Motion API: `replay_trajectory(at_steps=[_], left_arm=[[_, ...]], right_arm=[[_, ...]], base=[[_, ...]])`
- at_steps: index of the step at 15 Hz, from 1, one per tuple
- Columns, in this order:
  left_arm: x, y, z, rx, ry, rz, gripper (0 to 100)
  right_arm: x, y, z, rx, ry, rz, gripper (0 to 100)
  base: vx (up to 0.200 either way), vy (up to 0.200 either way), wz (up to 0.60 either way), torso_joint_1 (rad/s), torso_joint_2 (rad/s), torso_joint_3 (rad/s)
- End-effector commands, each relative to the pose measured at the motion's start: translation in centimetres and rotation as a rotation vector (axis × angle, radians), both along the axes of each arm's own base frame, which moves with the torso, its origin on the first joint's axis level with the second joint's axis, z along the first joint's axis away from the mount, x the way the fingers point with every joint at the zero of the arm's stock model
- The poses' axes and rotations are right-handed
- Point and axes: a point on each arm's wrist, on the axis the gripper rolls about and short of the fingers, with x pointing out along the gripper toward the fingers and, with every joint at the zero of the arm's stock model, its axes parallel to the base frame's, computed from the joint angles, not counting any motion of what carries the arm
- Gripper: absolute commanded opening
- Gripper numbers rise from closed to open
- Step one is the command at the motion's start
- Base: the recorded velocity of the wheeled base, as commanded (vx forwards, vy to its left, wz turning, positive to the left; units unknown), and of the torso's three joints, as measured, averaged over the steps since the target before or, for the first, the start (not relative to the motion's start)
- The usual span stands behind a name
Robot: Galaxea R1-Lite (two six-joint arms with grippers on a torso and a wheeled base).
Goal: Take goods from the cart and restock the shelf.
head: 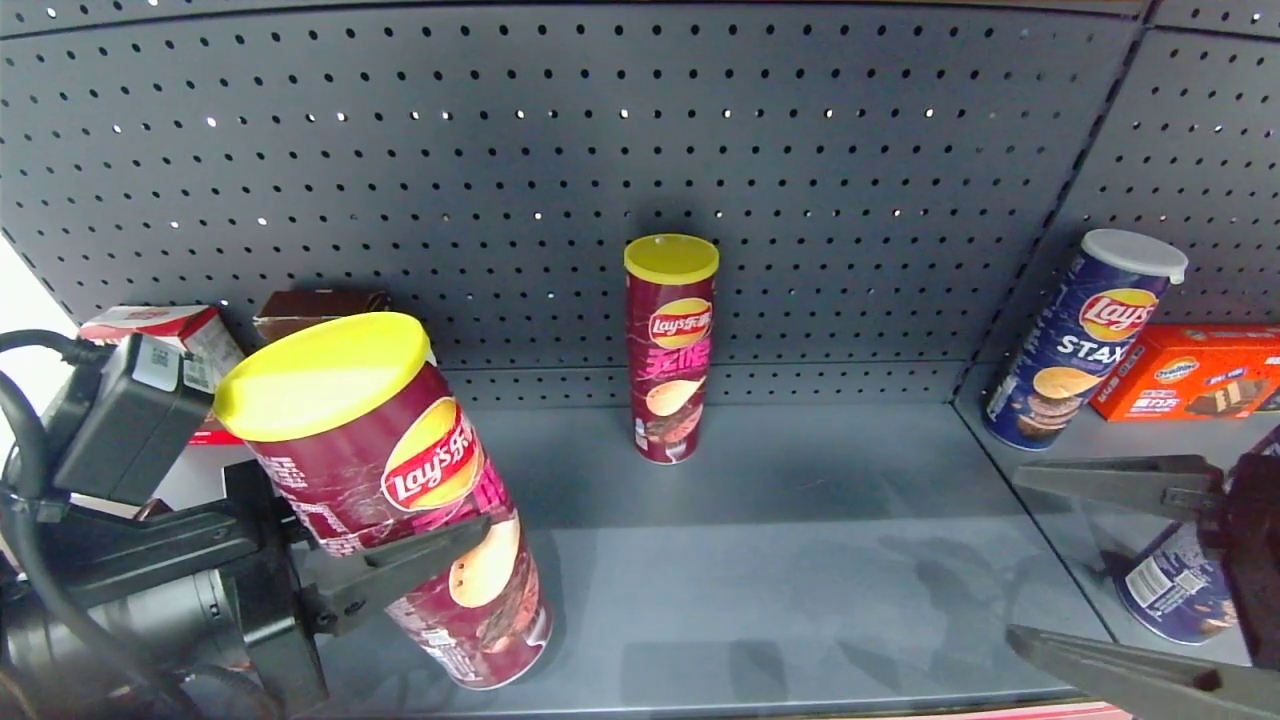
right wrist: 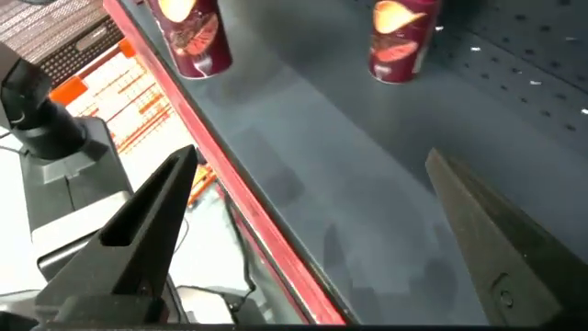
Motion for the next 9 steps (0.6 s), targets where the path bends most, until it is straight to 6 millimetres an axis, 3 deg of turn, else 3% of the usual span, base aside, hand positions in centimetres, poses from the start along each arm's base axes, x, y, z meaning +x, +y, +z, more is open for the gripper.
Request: replay_trajectory(at_steps=[1, 9], left_arm=[[0.0, 0.0, 0.0, 0.000, 0.000, 0.002, 0], [-0.1, 0.0, -0.4, 0.004, 0.014, -0.004, 0]], right_arm=[[2.1, 2.2, -0.1, -0.032, 0.037, 0.023, 100], [6.6, 5.8, 0.6, -0.032, 0.099, -0.046, 100]], base=[[0.000, 0.000, 0.00, 0.000, 0.00, 0.000], [0.000, 0.000, 0.00, 0.000, 0.00, 0.000]])
